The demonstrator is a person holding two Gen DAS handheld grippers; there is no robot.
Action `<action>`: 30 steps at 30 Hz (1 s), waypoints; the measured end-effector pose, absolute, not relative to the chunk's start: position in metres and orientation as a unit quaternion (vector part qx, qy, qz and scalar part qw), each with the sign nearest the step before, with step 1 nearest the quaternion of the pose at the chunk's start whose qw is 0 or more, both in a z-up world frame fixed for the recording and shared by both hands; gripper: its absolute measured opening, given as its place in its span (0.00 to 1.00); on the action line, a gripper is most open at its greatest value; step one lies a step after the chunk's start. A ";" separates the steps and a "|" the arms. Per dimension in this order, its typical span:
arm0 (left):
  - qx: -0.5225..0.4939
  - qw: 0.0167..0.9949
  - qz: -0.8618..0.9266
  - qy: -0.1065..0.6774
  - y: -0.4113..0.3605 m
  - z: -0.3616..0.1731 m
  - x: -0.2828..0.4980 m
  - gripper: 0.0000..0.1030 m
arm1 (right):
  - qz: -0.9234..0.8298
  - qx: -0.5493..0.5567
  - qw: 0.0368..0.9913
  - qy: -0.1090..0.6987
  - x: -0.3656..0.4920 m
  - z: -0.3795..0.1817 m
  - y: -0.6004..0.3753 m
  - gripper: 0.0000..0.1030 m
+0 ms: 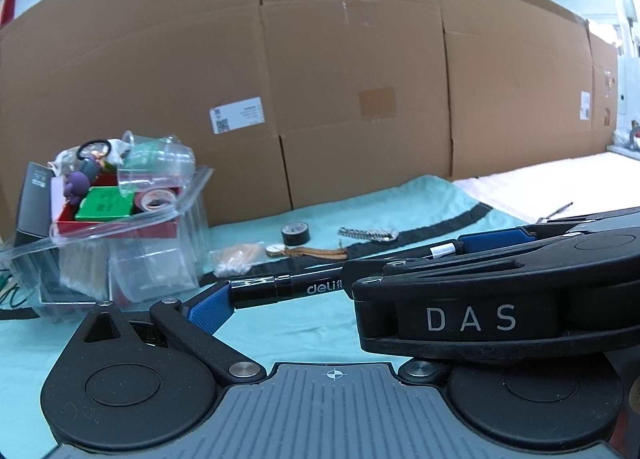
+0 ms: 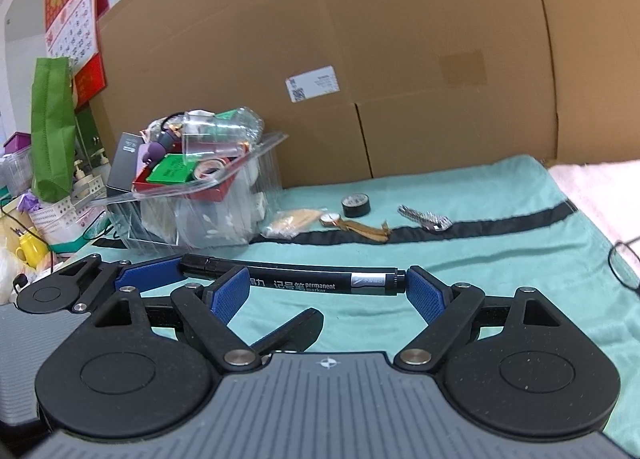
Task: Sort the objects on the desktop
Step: 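Lift the black marker with both tools toward the clear plastic bin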
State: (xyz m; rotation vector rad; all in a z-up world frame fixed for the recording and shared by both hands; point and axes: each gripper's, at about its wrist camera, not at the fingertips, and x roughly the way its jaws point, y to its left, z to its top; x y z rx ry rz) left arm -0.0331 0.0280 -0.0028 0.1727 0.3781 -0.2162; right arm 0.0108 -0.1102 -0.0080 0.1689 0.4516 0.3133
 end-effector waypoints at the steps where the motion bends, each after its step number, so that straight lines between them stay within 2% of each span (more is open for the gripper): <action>1: 0.084 0.973 -0.104 0.186 0.030 -0.001 -0.033 1.00 | 0.157 0.083 0.959 0.222 0.011 -0.007 -0.109 0.86; 30: 0.083 0.986 -0.022 0.144 0.103 0.049 -0.025 1.00 | 0.227 0.061 0.955 0.179 0.039 0.044 -0.031 0.87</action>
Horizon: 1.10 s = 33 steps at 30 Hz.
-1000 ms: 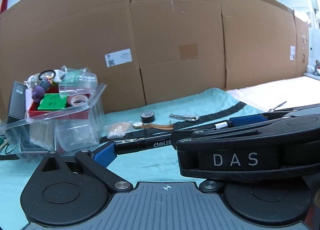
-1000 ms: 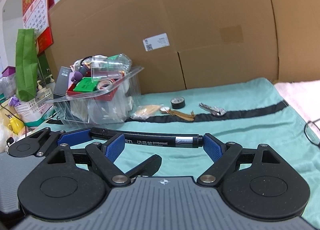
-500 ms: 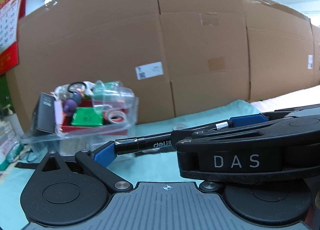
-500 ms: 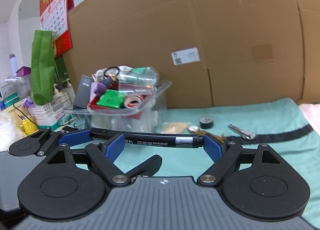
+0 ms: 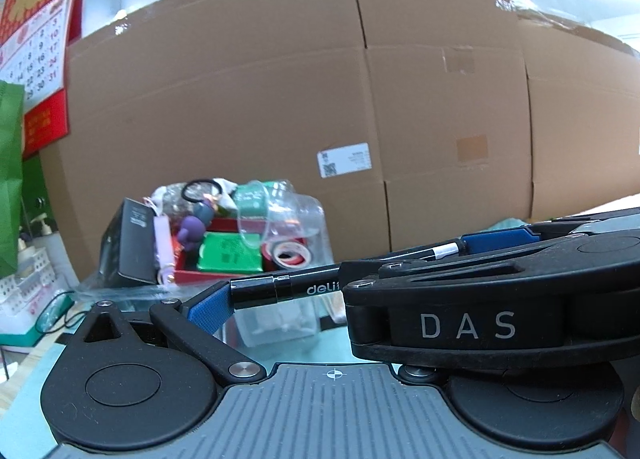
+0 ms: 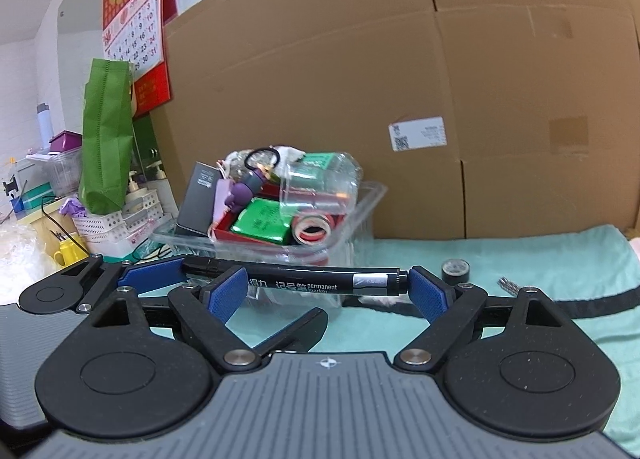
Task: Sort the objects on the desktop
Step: 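Lift the black marker with both tools toward the clear plastic bin, then lower the marker into the clear bin with both tools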
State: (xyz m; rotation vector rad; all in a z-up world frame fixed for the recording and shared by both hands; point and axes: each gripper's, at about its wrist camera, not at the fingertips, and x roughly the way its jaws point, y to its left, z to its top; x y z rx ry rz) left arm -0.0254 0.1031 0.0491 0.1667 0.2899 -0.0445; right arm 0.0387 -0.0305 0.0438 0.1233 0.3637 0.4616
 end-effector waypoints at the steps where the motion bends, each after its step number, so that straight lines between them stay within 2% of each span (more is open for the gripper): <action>1: 0.083 0.986 -0.021 0.142 0.105 0.051 -0.025 1.00 | 0.228 0.060 0.955 0.177 0.039 0.046 -0.028 0.87; 33: 0.096 0.991 -0.009 0.096 0.173 0.097 0.011 1.00 | 0.231 0.058 0.961 0.140 0.078 0.089 0.038 0.87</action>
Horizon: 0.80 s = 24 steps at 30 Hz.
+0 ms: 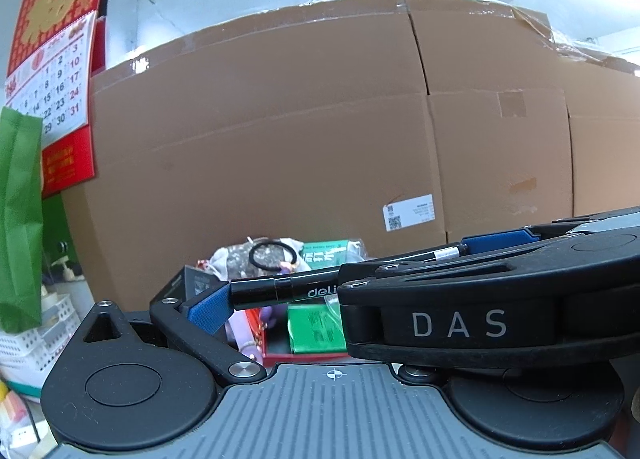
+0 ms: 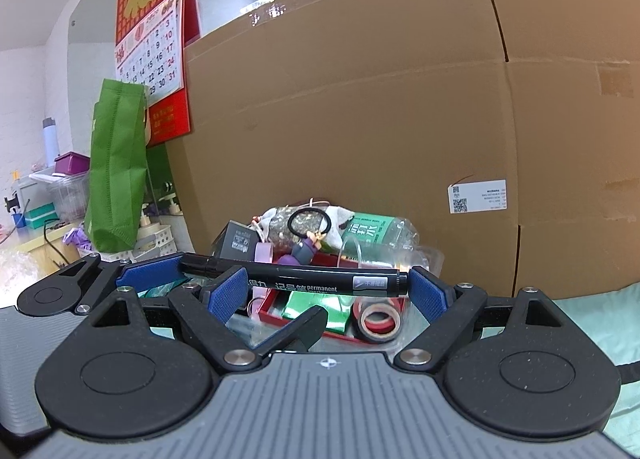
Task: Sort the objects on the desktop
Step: 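Lower the marker into the clear bin with both tools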
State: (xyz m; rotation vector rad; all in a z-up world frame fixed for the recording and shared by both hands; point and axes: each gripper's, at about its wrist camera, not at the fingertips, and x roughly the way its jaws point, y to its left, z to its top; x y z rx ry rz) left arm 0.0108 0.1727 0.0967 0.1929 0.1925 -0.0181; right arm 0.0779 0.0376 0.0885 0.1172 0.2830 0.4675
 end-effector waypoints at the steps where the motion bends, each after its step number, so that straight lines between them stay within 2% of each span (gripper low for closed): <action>1: 0.097 0.991 -0.009 0.093 0.173 0.098 0.013 1.00 | 0.229 0.058 0.962 0.139 0.080 0.090 0.038 0.87; 24: 0.109 0.992 0.005 0.067 0.221 0.129 0.124 1.00 | 0.219 0.060 0.967 0.120 0.187 0.120 0.089 0.89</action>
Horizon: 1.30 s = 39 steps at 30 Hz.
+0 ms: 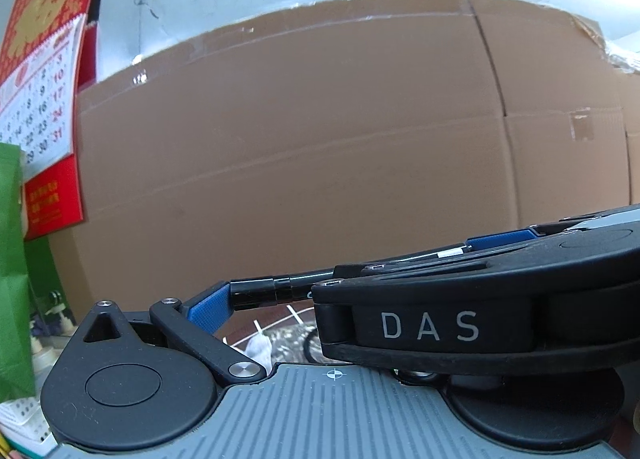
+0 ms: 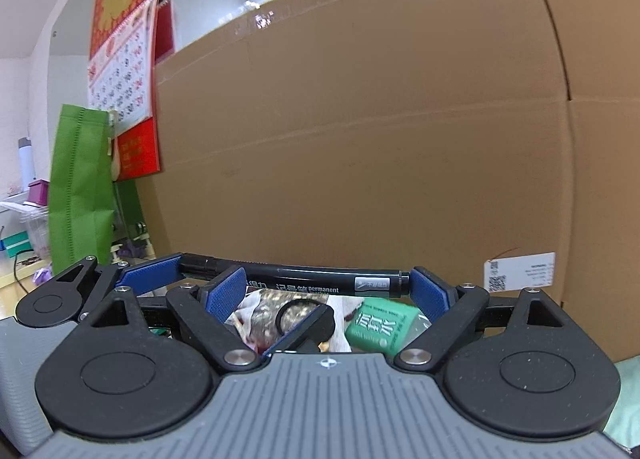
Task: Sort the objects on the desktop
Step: 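Lower the marker into the clear bin with both tools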
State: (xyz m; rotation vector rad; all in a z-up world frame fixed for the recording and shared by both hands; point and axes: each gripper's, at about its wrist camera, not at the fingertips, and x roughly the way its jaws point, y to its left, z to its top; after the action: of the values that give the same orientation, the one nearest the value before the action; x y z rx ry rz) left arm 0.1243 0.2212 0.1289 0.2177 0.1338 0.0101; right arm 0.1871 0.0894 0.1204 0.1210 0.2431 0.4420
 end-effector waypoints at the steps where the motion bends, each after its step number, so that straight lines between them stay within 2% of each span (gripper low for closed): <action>1: 0.110 0.992 0.006 0.068 0.223 0.129 0.130 1.00 | 0.219 0.062 0.966 0.122 0.193 0.120 0.091 0.89; 17: 0.101 0.991 0.016 0.091 0.251 0.119 0.189 1.00 | 0.218 0.069 0.963 0.145 0.251 0.113 0.116 0.89; 39: 0.085 0.990 0.016 0.113 0.266 0.103 0.201 1.00 | 0.218 0.064 0.961 0.157 0.267 0.102 0.129 0.89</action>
State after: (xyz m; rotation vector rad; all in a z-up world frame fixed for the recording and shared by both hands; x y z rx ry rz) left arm 0.2009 0.2659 0.1028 0.1702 0.2261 0.0331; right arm 0.2669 0.1293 0.1019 0.1296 0.3178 0.4425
